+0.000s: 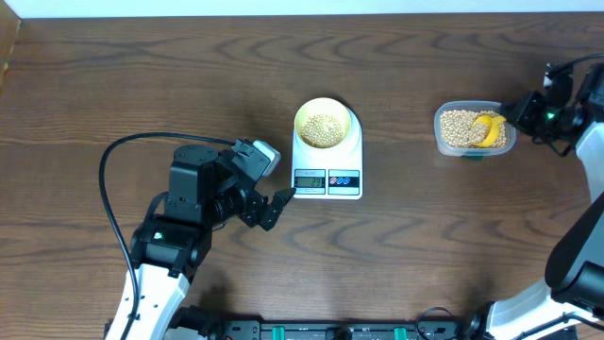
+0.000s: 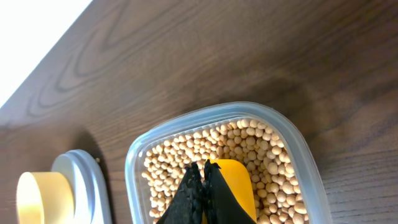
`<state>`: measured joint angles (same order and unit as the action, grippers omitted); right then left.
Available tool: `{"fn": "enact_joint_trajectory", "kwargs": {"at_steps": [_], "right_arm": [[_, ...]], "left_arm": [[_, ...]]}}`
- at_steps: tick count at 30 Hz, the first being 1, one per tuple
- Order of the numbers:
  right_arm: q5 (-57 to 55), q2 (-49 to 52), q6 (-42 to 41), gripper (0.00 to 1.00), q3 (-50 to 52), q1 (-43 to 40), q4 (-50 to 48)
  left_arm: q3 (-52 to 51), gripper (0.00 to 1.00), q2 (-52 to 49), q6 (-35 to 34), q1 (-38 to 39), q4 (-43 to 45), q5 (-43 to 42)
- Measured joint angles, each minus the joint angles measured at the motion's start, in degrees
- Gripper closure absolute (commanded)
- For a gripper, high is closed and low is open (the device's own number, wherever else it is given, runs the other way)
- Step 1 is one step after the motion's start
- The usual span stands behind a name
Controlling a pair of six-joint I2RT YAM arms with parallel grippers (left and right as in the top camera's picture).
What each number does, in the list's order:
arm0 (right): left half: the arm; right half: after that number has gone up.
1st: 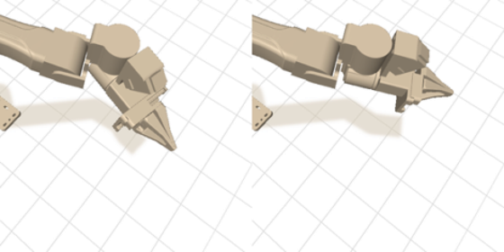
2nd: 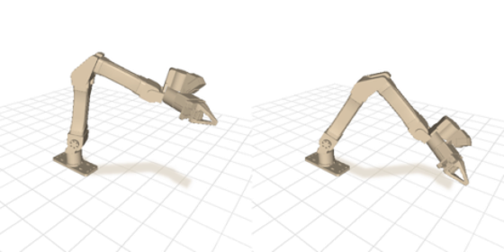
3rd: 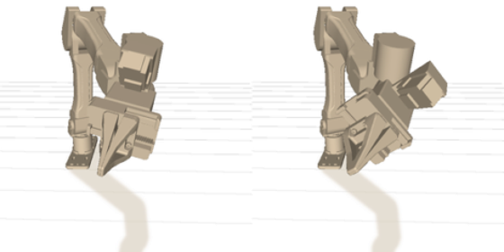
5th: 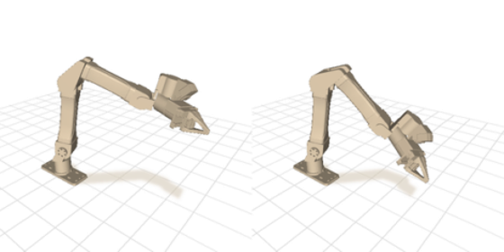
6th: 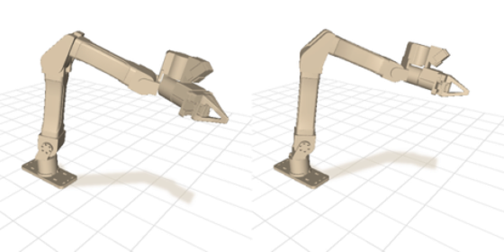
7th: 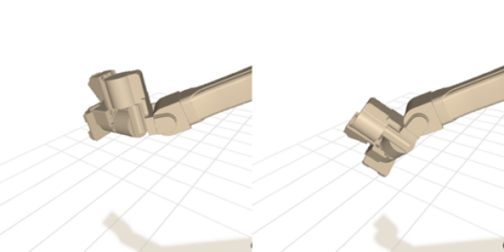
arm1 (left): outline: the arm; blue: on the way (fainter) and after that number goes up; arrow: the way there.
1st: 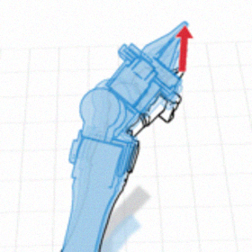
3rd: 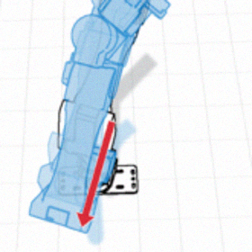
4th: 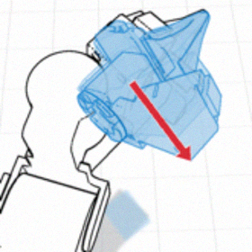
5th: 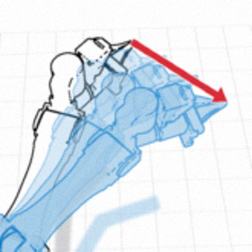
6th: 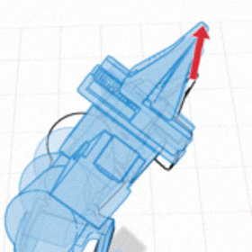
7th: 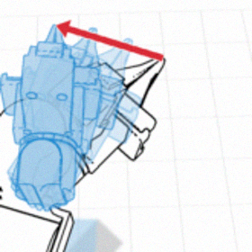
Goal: Scoop item into bowl and weigh 50g on scale
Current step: 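Drag the yellow scoop through the soybeans with the right gripper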
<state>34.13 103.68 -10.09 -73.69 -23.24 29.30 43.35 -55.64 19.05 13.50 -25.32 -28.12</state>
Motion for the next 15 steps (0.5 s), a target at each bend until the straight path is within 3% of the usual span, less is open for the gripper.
{"fn": "enact_joint_trajectory", "kwargs": {"at_steps": [15], "right_arm": [[10.4,0.0,-1.3,0.99,0.0,-4.3,-1.7]], "left_arm": [[0.0,0.02,0.0,0.0,0.0,0.0,0.0]]}}
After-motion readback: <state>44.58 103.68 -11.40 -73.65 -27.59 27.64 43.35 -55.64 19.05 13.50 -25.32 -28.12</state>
